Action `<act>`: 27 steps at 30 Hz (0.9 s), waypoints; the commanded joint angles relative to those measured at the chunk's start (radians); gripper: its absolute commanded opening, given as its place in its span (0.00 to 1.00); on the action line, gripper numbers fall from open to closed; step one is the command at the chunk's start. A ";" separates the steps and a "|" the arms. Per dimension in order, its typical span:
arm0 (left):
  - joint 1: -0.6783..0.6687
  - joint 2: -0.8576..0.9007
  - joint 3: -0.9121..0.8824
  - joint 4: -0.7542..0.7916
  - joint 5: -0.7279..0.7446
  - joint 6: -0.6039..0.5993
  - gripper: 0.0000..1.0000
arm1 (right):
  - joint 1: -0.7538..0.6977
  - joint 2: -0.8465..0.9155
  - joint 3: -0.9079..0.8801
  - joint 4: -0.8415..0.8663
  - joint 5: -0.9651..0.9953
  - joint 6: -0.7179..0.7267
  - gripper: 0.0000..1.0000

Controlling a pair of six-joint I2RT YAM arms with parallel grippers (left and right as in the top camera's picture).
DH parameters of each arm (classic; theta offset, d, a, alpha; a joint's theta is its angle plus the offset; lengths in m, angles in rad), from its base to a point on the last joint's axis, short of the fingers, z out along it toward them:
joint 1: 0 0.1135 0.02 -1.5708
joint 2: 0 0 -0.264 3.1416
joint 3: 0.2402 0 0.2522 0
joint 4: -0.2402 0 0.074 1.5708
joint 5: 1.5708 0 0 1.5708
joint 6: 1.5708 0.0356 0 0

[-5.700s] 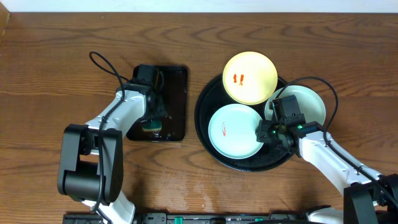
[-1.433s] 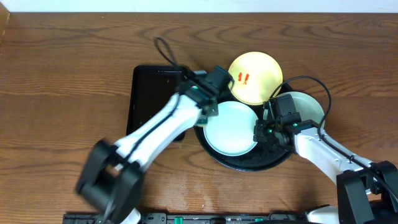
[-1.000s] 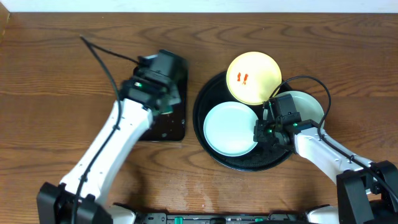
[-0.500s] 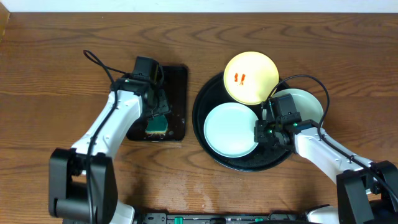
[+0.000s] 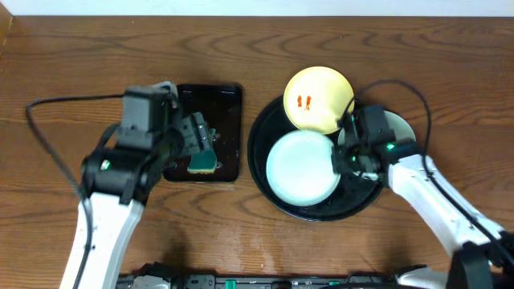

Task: Clean dirty plates on tray and stack at the side
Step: 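Return the sponge to the black tray with the left gripper, then lift the scrubbed pale green plate with the right gripper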

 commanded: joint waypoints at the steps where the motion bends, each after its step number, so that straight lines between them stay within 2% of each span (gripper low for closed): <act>1: 0.003 -0.045 0.018 -0.005 0.002 0.010 0.83 | 0.010 -0.042 0.097 0.000 0.009 -0.036 0.01; 6: 0.003 -0.077 0.018 -0.005 0.002 0.010 0.83 | 0.036 -0.041 0.180 0.065 0.009 -0.035 0.01; 14: 0.003 -0.070 0.017 -0.005 0.002 0.010 0.84 | 0.183 0.013 0.195 0.387 0.015 0.007 0.01; 19: 0.003 -0.070 0.017 -0.005 0.002 0.010 0.84 | 0.301 0.132 0.195 0.600 0.219 0.018 0.01; 23: 0.003 -0.070 0.017 -0.005 0.002 0.010 0.84 | 0.363 0.210 0.195 0.779 0.257 -0.103 0.01; 27: 0.003 -0.070 0.017 -0.005 0.002 0.010 0.84 | 0.428 0.222 0.195 0.895 0.312 -0.294 0.01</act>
